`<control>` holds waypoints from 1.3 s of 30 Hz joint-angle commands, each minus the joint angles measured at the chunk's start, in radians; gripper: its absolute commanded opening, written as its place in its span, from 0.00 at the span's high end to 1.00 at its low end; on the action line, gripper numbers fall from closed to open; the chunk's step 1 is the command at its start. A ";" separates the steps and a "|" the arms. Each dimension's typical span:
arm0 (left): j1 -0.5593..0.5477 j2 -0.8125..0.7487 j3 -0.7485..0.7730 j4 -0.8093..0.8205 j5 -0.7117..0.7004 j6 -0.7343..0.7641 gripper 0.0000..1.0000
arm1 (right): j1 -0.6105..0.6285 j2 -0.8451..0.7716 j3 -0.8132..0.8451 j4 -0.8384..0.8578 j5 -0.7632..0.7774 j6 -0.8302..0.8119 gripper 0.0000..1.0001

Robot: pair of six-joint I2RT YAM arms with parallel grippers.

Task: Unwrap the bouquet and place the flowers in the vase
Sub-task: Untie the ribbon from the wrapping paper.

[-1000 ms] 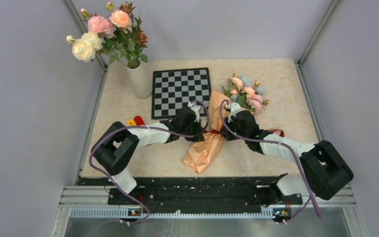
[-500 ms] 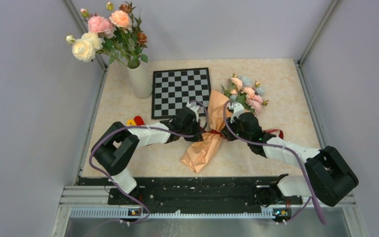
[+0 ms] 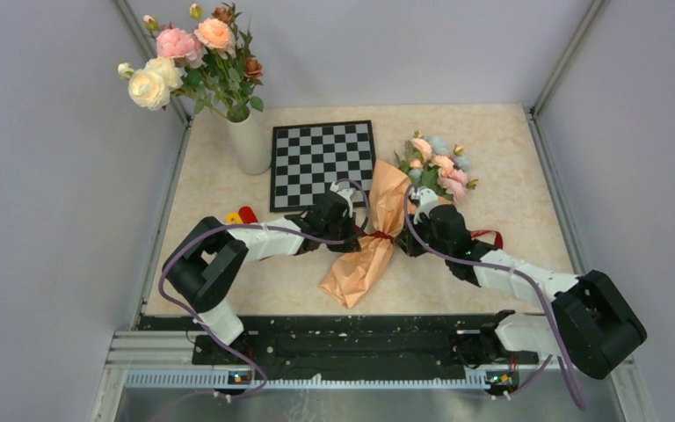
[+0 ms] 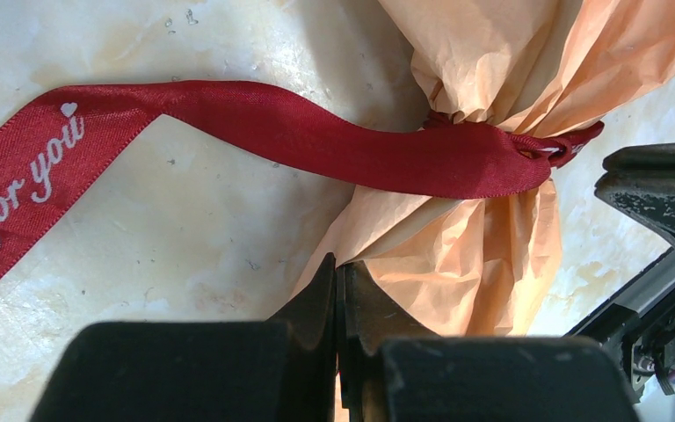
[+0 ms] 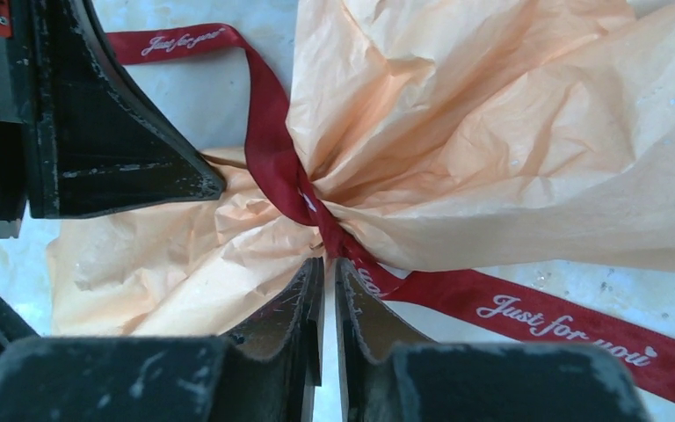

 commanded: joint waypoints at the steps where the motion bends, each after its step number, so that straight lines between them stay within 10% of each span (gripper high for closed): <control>1: 0.006 -0.037 0.006 -0.020 -0.017 0.005 1.00 | -0.009 -0.009 0.072 -0.028 -0.049 -0.007 0.87; 27: 0.006 -0.036 0.017 -0.030 -0.008 0.006 1.00 | -0.009 0.198 0.172 0.010 -0.056 -0.065 0.81; 39: 0.006 -0.042 0.007 -0.032 -0.040 -0.010 1.00 | -0.009 0.108 0.113 0.038 -0.004 -0.042 1.00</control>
